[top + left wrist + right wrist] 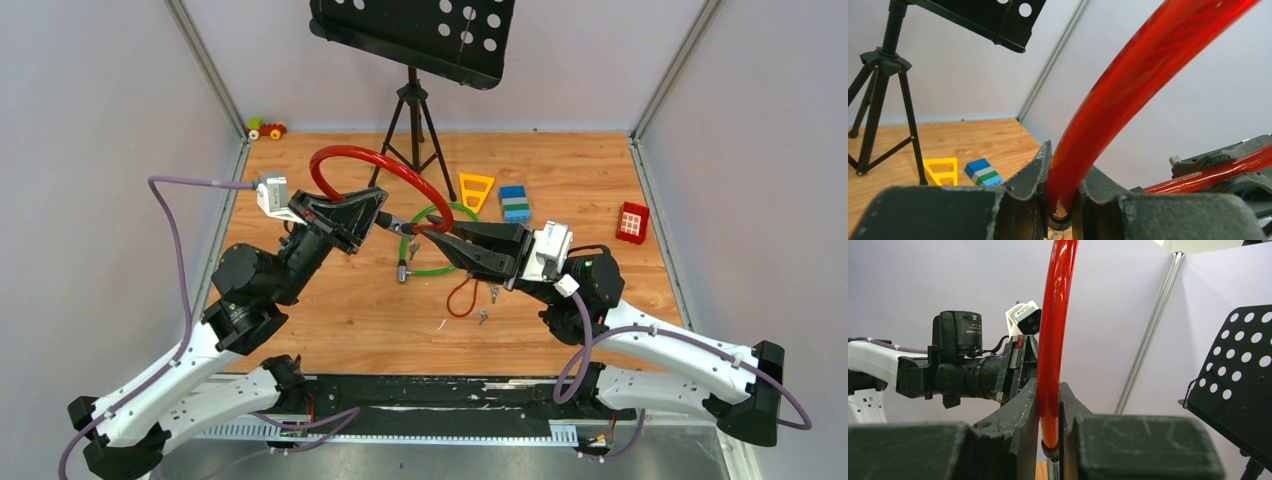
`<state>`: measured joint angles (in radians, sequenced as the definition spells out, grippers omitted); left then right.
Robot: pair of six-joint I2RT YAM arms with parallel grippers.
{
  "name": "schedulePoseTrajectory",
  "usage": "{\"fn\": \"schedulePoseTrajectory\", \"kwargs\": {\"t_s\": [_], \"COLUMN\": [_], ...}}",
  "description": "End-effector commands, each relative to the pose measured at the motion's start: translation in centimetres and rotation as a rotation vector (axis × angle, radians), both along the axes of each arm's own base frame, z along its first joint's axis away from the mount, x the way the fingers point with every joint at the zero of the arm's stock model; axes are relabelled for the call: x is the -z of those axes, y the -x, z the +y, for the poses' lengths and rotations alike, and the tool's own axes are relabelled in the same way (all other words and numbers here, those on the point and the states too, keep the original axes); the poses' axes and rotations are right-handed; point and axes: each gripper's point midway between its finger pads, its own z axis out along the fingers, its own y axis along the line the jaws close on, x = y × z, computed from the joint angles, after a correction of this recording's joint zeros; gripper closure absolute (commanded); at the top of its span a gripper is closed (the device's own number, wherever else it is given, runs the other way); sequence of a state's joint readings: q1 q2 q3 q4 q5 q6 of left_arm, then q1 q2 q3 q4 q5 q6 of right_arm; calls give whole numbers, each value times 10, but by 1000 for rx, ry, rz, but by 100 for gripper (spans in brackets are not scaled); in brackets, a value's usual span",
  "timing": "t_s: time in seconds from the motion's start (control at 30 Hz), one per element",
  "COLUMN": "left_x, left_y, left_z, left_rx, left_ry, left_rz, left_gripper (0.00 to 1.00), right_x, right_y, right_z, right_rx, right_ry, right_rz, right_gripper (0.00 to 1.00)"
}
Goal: Lock with the key
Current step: Lock the lock.
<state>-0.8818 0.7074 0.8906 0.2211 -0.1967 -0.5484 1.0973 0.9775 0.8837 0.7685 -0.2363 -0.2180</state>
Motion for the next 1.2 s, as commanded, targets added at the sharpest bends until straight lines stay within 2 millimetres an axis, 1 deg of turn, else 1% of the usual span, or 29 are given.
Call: {"fn": "schedulePoseTrajectory", "kwargs": {"t_s": [0.0, 0.17, 0.4, 0.57, 0.73, 0.93, 1.1, 1.17], "left_x": [-25, -27, -25, -24, -25, -28, -32, -33], "left_y": [6, 9, 10, 10, 9, 7, 9, 9], "left_z": [10, 4, 3, 2, 4, 11, 11, 10], "left_rx": [-1, 32, 44, 52, 49, 30, 46, 52], "left_ry": [98, 102, 110, 119, 146, 208, 236, 242], "left_rz": [-39, -49, -40, -32, -11, 20, 24, 22], "left_gripper": [100, 100, 100, 100, 100, 100, 100, 100], "right_x": [-21, -19, -17, -12, 3, 25, 37, 46], "right_y": [5, -1, -11, -15, -16, -11, -16, -19], "right_z": [-16, -17, -16, -11, -7, -3, -7, -6], "right_rx": [9, 40, 100, 122, 144, 123, 126, 126], "right_ry": [-93, -111, -134, -127, -102, -57, -83, -96], "right_rz": [-22, -19, -36, -55, -90, -108, -57, -26], "right_gripper": [100, 100, 100, 100, 100, 100, 100, 100]}}
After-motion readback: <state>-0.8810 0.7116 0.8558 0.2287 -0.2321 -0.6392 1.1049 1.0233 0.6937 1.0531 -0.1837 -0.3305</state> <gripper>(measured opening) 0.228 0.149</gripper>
